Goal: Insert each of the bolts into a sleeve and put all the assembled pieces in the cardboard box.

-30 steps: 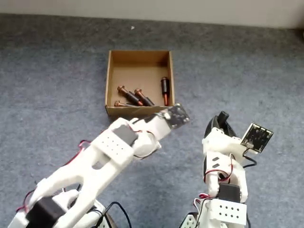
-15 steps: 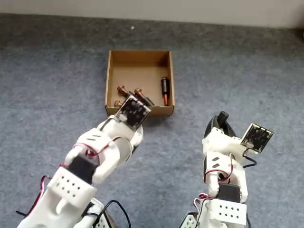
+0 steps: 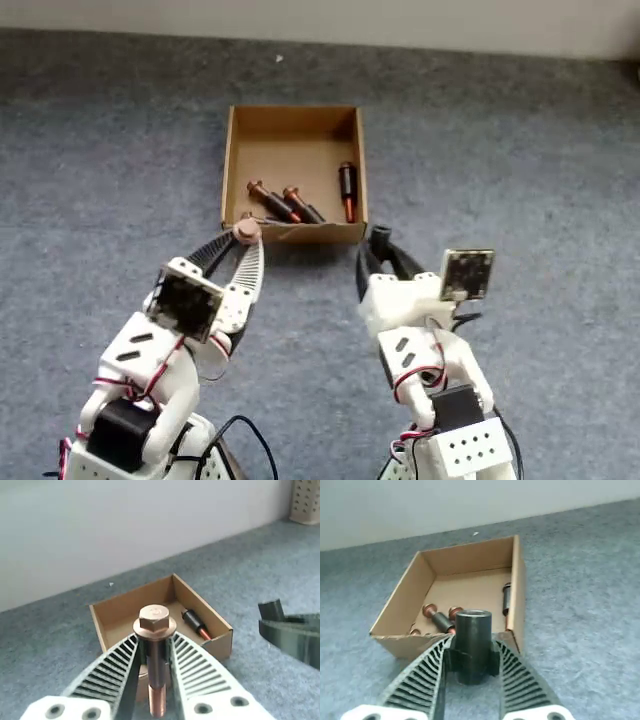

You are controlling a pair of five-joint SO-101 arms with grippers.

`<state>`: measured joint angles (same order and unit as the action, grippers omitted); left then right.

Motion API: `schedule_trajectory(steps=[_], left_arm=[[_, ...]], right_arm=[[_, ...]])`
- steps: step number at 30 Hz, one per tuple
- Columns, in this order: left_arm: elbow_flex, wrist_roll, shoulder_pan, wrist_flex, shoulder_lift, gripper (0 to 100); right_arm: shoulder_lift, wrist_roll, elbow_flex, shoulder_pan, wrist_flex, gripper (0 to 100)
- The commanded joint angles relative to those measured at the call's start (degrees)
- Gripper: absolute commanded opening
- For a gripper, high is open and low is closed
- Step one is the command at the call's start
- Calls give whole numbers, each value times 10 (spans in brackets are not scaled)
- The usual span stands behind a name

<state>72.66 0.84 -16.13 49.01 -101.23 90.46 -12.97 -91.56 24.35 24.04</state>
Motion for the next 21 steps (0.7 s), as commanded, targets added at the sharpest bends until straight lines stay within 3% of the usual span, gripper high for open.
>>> schedule_trajectory(steps=[1, 5, 10, 21], left_arm=[[-4, -34, 25, -11, -36, 5], [-4, -51, 29, -12, -33, 5], [-17, -62, 27, -34, -32, 5], [-49, -111, 26, -57, -33, 5]], right_arm=[[9, 62, 42, 75, -20, 5], [42, 70, 32, 109, -80, 5], [159, 91, -56, 134, -86, 5], [148, 163, -118, 208, -138, 5]])
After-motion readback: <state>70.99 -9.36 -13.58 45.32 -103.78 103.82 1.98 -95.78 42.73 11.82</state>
